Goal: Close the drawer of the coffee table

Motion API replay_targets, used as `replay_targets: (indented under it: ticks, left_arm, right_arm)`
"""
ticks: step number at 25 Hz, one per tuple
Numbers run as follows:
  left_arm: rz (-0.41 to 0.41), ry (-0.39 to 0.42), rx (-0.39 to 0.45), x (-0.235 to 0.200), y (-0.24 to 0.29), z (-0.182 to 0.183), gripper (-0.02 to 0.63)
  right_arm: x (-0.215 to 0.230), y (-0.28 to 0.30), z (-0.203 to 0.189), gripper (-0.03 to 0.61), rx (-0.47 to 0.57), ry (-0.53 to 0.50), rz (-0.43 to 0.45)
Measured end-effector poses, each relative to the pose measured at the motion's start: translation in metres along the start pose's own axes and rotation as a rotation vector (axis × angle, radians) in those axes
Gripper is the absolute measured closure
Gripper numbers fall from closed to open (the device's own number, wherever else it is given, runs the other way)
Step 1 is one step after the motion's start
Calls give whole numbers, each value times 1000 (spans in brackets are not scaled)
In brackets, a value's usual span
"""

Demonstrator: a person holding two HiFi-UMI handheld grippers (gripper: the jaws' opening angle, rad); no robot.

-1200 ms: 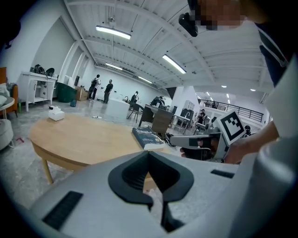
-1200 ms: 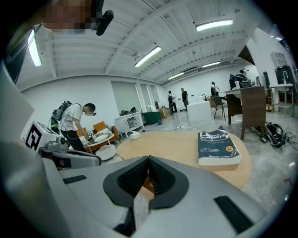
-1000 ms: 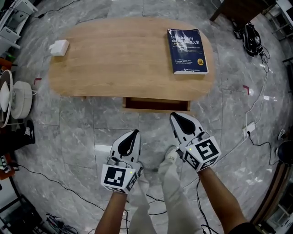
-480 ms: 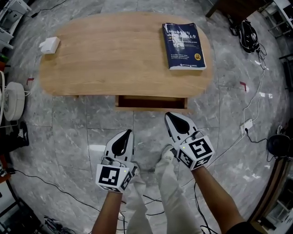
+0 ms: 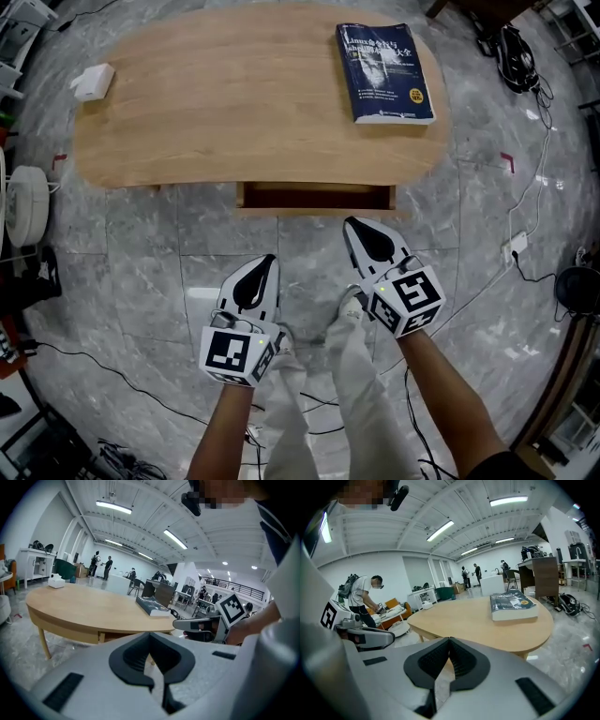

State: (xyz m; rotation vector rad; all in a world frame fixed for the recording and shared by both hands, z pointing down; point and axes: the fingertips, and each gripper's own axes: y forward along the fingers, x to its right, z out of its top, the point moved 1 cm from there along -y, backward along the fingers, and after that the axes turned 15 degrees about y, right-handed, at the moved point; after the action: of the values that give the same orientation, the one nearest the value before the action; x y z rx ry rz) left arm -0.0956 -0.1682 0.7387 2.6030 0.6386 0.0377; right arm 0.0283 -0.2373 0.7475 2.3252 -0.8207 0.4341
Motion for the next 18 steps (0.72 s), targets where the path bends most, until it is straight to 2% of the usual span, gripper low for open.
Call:
replay_targets:
  ticks: [7, 12, 18]
  left_arm:
    - [-8, 12, -28, 0, 2, -20, 614]
    - [3, -20, -28, -1, 2, -28, 614]
    - [8, -24, -34, 0, 1, -33, 614]
  right_arm:
    - [8, 6, -18, 560, -12, 12, -11]
    - [12, 9, -29, 560, -24, 17, -18]
    - [21, 18, -41, 560, -38, 21, -35]
